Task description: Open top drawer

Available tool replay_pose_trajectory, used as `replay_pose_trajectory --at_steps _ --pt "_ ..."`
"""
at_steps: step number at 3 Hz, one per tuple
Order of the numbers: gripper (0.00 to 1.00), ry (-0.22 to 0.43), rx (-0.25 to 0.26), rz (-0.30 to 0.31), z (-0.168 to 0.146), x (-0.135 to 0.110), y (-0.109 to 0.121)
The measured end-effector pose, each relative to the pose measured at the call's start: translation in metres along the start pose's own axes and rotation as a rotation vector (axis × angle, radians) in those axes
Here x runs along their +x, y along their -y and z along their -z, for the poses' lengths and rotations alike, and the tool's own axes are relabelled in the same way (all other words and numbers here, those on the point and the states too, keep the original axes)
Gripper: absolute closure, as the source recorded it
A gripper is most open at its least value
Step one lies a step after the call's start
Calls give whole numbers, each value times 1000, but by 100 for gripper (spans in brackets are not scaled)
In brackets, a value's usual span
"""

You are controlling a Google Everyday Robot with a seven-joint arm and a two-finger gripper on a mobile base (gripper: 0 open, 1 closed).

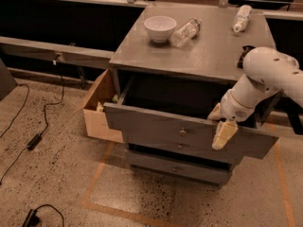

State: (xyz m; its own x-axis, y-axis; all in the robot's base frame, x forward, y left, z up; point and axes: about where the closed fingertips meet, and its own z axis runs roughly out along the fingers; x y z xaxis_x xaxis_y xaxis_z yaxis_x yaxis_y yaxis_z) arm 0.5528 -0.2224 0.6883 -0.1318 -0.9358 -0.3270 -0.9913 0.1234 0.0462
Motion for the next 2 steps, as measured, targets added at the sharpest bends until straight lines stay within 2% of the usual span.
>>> replay_pose_trajectory --at_steps 1,2 --pt "0 34 -127 -13 16 -26 -50" --pt "0 54 -159 -19 33 -40 -71"
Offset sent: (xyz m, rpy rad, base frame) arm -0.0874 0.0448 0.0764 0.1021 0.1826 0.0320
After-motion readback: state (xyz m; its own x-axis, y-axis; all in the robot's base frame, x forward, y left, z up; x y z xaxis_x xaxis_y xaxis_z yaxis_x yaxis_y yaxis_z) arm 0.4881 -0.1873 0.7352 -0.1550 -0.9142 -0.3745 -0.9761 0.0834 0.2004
